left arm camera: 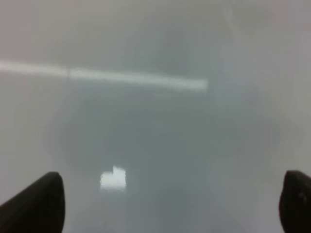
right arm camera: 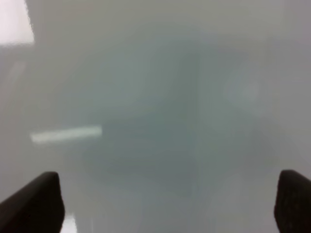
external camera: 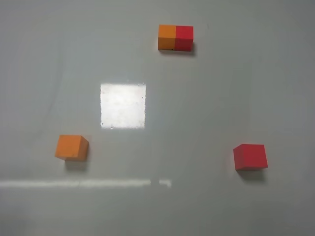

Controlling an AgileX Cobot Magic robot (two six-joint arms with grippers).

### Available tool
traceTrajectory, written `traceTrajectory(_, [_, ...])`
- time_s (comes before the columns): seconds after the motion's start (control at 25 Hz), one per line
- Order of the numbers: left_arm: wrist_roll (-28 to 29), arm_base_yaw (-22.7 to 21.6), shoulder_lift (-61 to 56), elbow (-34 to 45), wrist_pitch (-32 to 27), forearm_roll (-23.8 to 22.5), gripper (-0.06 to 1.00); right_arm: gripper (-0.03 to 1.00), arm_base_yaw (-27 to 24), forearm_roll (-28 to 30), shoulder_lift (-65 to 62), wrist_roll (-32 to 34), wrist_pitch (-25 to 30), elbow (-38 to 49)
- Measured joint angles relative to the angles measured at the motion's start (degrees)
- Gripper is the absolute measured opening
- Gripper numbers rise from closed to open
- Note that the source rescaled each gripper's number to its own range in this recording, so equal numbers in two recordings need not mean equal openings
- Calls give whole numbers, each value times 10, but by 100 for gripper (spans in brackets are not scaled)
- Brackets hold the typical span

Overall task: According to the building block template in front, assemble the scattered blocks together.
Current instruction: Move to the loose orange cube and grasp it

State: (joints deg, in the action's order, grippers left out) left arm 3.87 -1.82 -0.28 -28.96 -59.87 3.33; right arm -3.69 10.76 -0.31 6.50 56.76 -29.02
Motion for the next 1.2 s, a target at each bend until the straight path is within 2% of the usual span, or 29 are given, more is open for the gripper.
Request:
traceTrajectory(0.28, [0, 0, 0, 0, 0, 0, 82, 100, 0, 0, 0, 0, 0, 0])
traceTrajectory(0.44, [0, 0, 0, 0, 0, 0, 81, 100, 0, -6, 0, -11, 0, 0])
traceTrajectory(0.64, [0, 0, 0, 0, 0, 0, 82, 100, 0, -44, 81, -95, 4, -37])
traceTrajectory(0.84, [0, 0, 0, 0, 0, -1, 50, 100, 20, -86, 218, -199, -5, -142])
traceTrajectory(1.0, [0, 0, 0, 0, 0, -1, 32, 100, 92, -100, 318, -292, 13, -254])
traceTrajectory(1.2, [0, 0, 0, 0, 0, -1, 16, 100, 182, -78, 449, -336, 29, -368])
